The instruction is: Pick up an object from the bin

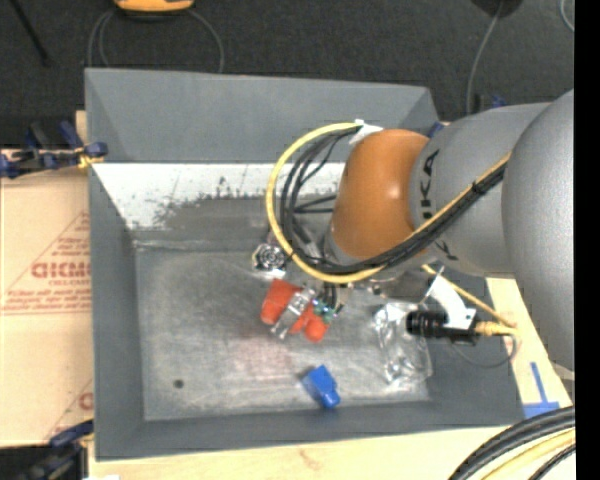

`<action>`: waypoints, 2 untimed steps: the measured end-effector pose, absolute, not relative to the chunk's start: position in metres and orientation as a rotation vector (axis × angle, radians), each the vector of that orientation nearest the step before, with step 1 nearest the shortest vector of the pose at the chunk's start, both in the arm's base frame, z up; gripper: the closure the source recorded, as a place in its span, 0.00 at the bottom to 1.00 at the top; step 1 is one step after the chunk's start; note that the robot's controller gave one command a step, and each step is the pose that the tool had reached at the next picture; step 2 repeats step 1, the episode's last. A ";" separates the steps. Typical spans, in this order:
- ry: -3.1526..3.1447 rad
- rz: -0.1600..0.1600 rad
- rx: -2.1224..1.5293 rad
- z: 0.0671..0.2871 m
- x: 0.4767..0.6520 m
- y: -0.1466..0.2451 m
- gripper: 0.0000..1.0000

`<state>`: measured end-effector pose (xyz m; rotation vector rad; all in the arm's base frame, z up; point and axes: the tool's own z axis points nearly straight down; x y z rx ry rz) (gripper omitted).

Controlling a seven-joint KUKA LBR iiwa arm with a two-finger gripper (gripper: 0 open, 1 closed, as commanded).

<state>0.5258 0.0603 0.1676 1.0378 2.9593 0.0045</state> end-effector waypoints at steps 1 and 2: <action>2.964 0.003 1.029 0.180 0.527 0.060 1.00; 2.964 0.003 1.029 0.180 0.527 0.060 1.00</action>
Offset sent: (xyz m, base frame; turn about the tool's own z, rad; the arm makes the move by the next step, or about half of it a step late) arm 0.0000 -0.0001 0.0117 0.0000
